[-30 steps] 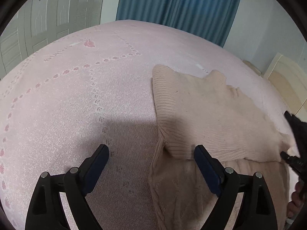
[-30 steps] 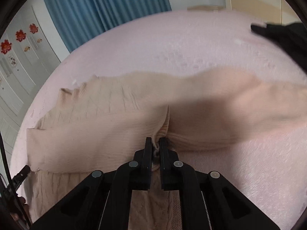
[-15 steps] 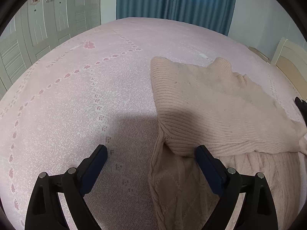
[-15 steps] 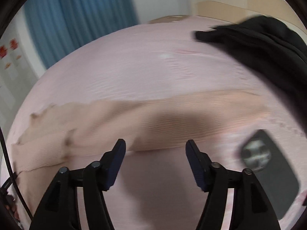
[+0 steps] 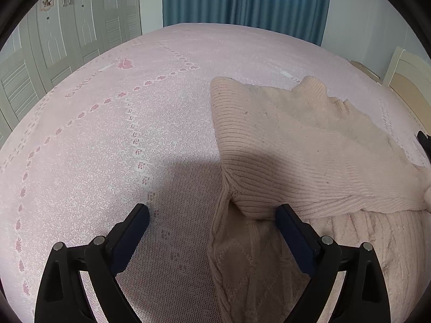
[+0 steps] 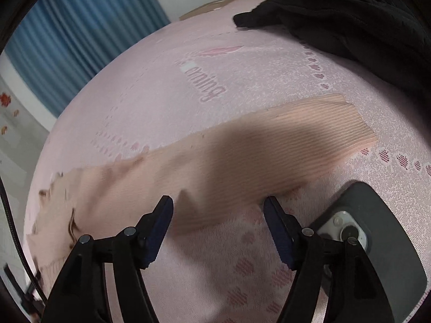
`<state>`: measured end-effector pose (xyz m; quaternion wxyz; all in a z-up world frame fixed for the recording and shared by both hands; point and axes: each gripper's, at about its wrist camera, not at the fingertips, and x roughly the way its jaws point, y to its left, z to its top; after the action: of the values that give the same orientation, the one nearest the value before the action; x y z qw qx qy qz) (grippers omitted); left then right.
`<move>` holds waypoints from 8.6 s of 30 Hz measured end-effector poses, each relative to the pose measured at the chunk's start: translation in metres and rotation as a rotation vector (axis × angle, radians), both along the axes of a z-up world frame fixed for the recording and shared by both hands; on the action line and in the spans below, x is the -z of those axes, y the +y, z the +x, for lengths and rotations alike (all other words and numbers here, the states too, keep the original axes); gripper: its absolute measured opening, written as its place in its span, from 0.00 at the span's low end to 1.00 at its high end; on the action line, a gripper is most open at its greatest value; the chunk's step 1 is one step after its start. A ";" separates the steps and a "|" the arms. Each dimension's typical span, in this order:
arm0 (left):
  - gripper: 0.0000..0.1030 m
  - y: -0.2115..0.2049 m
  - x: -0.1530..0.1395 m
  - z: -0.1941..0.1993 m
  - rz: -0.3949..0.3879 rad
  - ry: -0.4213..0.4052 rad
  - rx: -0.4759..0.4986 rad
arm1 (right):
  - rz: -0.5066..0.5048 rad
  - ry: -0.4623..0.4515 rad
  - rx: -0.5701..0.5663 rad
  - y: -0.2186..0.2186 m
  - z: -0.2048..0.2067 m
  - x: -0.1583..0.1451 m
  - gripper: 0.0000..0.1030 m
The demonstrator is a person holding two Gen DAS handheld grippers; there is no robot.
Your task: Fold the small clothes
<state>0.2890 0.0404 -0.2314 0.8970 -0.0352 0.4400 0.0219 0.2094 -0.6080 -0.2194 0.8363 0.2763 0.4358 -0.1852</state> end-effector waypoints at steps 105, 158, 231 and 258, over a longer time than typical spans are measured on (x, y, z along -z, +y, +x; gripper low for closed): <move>0.12 0.027 -0.005 0.008 -0.476 -0.049 -0.081 | -0.086 0.040 -0.223 0.226 0.051 -0.009 0.55; 0.69 0.015 -0.025 -0.201 -0.229 0.034 0.132 | -0.243 0.005 -0.481 0.269 -0.111 -0.065 0.43; 0.46 0.035 0.005 -0.279 -0.747 0.116 0.256 | 0.182 0.025 -0.557 0.263 -0.175 -0.012 0.30; 0.10 0.047 -0.006 -0.261 -0.595 -0.005 -0.003 | 0.202 0.003 -0.548 0.260 -0.190 -0.011 0.29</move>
<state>0.0277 0.0875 -0.2255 0.8483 -0.2974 0.4249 -0.1070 0.0196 -0.3482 -0.2081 0.8226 0.2302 0.5119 0.0914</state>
